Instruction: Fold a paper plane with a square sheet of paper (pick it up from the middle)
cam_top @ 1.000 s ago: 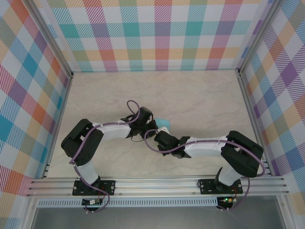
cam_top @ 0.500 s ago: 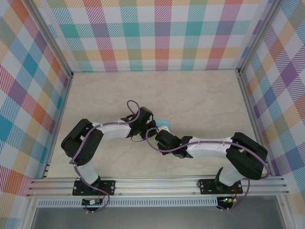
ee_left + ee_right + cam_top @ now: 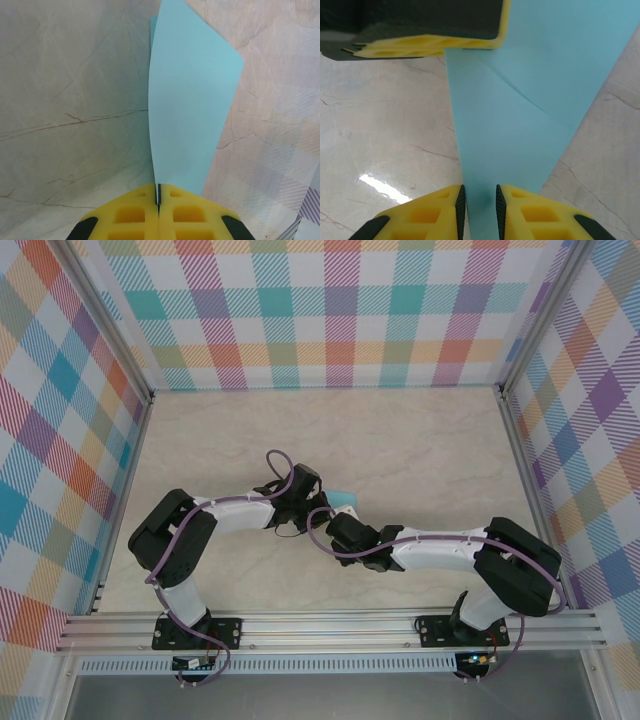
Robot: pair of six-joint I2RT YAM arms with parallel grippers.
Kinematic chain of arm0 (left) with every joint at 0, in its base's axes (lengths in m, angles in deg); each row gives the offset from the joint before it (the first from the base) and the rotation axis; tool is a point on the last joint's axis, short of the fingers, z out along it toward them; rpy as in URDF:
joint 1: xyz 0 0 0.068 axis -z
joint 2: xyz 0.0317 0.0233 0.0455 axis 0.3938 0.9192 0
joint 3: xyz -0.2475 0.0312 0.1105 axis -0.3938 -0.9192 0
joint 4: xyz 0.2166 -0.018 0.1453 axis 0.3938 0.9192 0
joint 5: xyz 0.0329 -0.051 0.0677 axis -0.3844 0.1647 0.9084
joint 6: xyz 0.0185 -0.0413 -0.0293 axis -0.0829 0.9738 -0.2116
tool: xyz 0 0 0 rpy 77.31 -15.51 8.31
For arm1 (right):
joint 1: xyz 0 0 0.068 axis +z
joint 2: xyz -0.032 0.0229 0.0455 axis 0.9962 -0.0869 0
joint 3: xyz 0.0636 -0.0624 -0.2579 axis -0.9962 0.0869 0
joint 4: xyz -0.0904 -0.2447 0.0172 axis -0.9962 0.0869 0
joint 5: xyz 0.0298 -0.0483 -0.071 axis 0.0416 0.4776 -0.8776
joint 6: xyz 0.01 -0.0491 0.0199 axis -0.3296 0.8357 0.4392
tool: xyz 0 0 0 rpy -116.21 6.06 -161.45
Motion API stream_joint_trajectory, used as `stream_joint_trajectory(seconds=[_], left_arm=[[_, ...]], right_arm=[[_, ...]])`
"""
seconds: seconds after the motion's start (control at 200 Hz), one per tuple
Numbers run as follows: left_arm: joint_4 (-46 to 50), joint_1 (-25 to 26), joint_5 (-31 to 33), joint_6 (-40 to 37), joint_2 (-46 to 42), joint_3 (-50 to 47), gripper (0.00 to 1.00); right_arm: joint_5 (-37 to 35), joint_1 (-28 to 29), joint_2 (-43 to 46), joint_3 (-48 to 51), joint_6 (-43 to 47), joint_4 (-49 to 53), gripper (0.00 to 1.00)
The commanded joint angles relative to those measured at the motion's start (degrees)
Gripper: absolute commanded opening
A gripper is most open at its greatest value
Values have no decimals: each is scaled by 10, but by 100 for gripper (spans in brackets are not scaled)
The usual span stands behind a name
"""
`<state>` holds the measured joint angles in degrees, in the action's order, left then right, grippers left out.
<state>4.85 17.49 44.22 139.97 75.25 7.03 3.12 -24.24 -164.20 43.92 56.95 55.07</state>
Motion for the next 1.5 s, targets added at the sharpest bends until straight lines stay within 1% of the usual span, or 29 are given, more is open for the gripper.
stream_joint_trajectory(seconds=[0.0, 0.09, 0.365, 0.43, 0.485, 0.555, 0.6, 0.685, 0.74, 0.81, 0.94, 1.095, 1.22, 1.25, 1.33, 1.385, 1.495], left_arm=[[11, 5, -3, -6, -13, 14, 0], [11, 5, -3, -6, -14, 14, 0], [12, 5, -6, -6, -14, 13, 0], [14, 5, -9, -7, -13, 15, 1], [19, 5, -8, -7, -14, 17, 5], [24, 5, -5, -9, -15, 20, 7], [30, 4, -2, -7, -16, 22, 13], [43, 5, 11, -9, -26, 26, 21], [60, 5, 24, -11, -34, 30, 31], [76, 5, 40, -14, -47, 32, 40], [96, 5, 70, -13, -72, 28, 46], [89, 5, 86, -10, -94, 14, 47], [68, 6, 84, -5, -102, -2, 45], [59, 7, 81, -4, -103, -6, 46], [38, 9, 67, -3, -102, -11, 49], [30, 12, 59, -3, -97, -11, 50], [18, 19, 59, 4, -93, -14, 48]], right_arm=[[2, 3, -8, -13, -2, 5, 23], [-3, 3, -5, -12, -6, 6, 19], [-15, 2, -7, -6, -3, 10, 13], [-14, 3, -8, -7, 1, 11, 11], [-13, 3, -10, -7, 3, 12, 9], [-13, 2, -12, -6, 5, 10, 8], [-8, 2, -13, -3, 6, 5, 7], [1, 2, -13, 2, 1, -1, 7], [3, 3, -9, 9, -4, -9, 6], [13, 0, 1, 23, -11, -24, 6], [53, -12, 28, 58, -26, -62, 6], [136, -54, 78, 115, -45, -125, 6], [206, -97, 119, 156, -62, -165, 7], [233, -108, 125, 164, -64, -178, 7], [291, -140, 126, 177, -75, -202, 7], [333, -162, 117, 186, -82, -226, 7], [387, -196, 98, 196, -101, -259, 6]])
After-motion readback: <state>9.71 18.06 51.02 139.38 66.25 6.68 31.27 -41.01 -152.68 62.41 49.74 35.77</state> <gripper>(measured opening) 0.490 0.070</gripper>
